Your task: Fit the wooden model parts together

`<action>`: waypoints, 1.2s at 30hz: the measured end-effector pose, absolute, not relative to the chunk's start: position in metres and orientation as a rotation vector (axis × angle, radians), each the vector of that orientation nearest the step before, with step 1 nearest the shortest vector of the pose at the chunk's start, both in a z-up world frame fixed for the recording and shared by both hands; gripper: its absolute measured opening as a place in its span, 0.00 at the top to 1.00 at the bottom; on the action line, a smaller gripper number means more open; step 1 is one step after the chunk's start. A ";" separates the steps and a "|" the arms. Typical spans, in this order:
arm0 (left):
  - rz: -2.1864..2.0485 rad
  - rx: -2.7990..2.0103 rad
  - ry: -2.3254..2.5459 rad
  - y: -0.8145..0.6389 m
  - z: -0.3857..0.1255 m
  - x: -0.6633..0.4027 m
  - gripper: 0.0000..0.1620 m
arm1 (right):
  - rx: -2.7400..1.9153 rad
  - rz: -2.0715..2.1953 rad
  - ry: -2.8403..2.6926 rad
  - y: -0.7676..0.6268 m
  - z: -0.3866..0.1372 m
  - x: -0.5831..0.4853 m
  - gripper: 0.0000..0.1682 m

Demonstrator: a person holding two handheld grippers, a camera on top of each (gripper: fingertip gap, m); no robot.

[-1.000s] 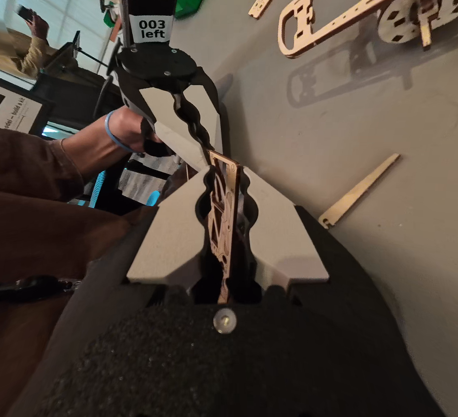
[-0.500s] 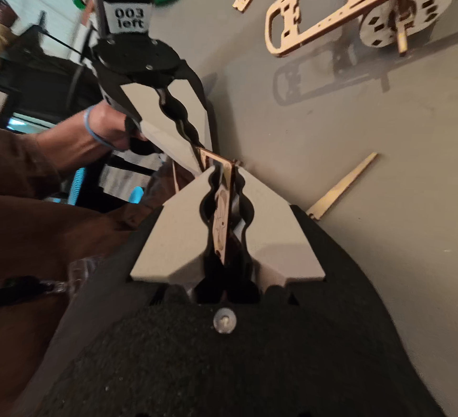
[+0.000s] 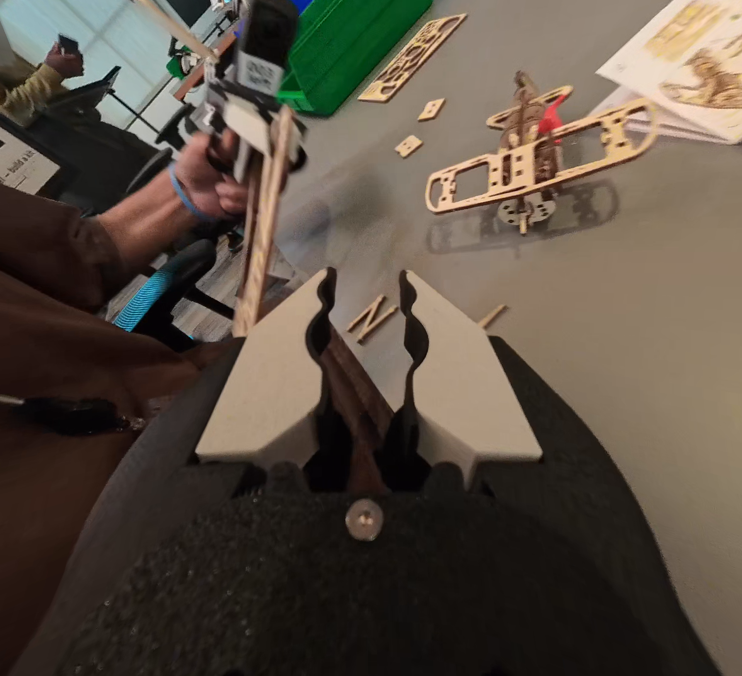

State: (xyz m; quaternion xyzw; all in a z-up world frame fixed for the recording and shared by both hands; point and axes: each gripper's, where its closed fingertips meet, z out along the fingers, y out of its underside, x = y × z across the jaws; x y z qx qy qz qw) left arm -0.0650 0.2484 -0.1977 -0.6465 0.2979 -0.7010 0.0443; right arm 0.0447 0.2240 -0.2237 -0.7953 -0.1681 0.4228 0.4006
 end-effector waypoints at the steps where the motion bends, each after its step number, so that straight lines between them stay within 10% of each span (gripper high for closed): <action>1: -2.107 -1.969 0.890 0.262 -0.182 -0.085 1.00 | -2.016 1.053 -0.416 0.223 -0.223 0.052 0.82; 15: -1.396 -2.718 1.300 0.426 -0.240 -0.211 0.99 | -2.066 0.912 -0.447 0.224 -0.239 0.066 0.84; 25: -0.531 -2.818 1.482 0.448 -0.294 -0.251 0.70 | -2.083 0.719 -0.396 0.241 -0.250 0.101 0.81; 36: -0.411 -2.150 1.089 0.412 -0.212 -0.174 0.56 | -1.990 0.454 -0.419 0.304 -0.254 0.154 0.68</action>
